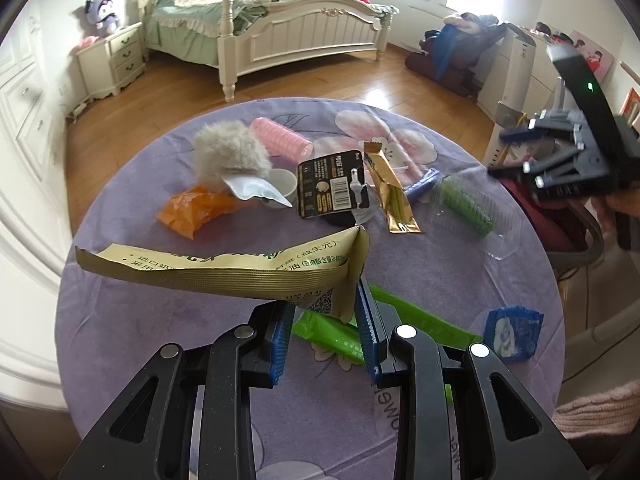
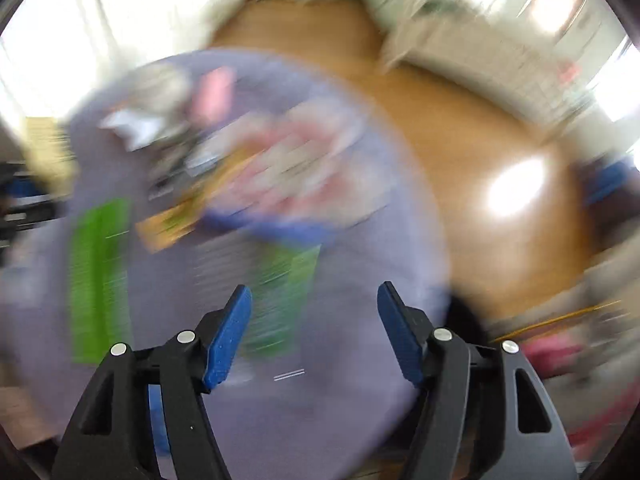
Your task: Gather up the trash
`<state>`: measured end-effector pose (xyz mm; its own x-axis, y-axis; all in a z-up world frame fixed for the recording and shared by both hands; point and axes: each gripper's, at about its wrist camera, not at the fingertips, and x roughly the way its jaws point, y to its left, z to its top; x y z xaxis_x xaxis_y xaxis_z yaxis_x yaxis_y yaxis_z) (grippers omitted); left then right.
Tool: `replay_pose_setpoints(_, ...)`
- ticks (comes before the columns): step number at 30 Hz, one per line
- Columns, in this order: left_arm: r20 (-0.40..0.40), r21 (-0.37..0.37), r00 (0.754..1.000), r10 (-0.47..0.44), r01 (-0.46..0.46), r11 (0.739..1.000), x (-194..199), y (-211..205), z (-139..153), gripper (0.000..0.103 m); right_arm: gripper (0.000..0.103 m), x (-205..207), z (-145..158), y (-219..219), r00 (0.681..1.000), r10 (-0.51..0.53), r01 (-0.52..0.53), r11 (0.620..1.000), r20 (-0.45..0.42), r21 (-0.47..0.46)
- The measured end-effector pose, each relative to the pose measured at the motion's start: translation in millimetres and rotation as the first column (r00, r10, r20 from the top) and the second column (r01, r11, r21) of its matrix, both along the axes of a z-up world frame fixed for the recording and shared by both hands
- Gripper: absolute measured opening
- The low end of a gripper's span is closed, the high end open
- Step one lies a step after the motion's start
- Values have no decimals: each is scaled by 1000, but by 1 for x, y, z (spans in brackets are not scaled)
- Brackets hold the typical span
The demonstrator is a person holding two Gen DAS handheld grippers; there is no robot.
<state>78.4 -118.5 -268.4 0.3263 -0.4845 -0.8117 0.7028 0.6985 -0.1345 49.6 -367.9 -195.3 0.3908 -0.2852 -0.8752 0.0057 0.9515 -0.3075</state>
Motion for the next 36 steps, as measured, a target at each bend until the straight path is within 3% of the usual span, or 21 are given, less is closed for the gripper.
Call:
replay_pose_setpoints(3, 2, -4, 1000, -2, 2, 1000, 0, 0, 1, 30, 71, 20, 2, 20, 995, 93, -84, 977, -36, 194)
replay_pose_setpoints(5, 4, -12, 1000, -4, 4, 1000, -3, 0, 3, 30, 76, 40, -14, 34, 991, 104, -82, 964, -79, 252)
replay_pose_setpoints(7, 5, -18, 1000, -3, 3, 1000, -5, 2, 5, 30, 77, 61, -33, 39, 990, 74, -41, 965, -118, 259)
replay_pose_setpoints(10, 16, -16, 1000, -4, 4, 1000, -6, 4, 7, 30, 76, 96, -65, 33, 981, 31, 42, 931, -191, 364)
replay_pose_setpoints(11, 18, -16, 1000, -5, 5, 1000, -6, 4, 8, 30, 64, 100, -76, 34, 978, 28, 56, 919, -207, 390)
replay_pose_setpoints(12, 20, -16, 1000, -5, 5, 1000, -6, 6, 8, 30, 29, 102, -79, 33, 978, 42, 55, 893, -205, 446)
replay_pose_setpoints(13, 25, -14, 1000, -2, 3, 1000, -5, 6, 9, 30, 7, 101, -78, 34, 981, 39, 45, 908, -191, 416)
replay_pose_setpoints(14, 31, -13, 1000, -1, 1, 1000, -5, 8, 9, 30, 2, 100, -76, 34, 983, 47, 36, 901, -179, 433)
replay_pose_setpoints(21, 40, -38, 999, -6, 7, 999, -3, 3, 14, 30, 2, 69, -32, 32, 995, 76, -36, 871, -62, 491)
replay_pose_setpoints(29, 52, -79, 992, -114, 118, 990, -13, -50, 35, 30, 2, 6, 16, -11, 998, -22, -8, 877, 56, 481)
replay_pose_setpoints(33, 67, -83, 980, -189, 194, 977, -22, -95, 44, 30, 2, -15, 17, -50, 994, -93, 53, 852, 52, 522)
replay_pose_setpoints(36, 74, -102, 976, -203, 210, 972, -25, -117, 52, 30, 2, -17, 12, -56, 996, -86, 51, 833, 38, 551)
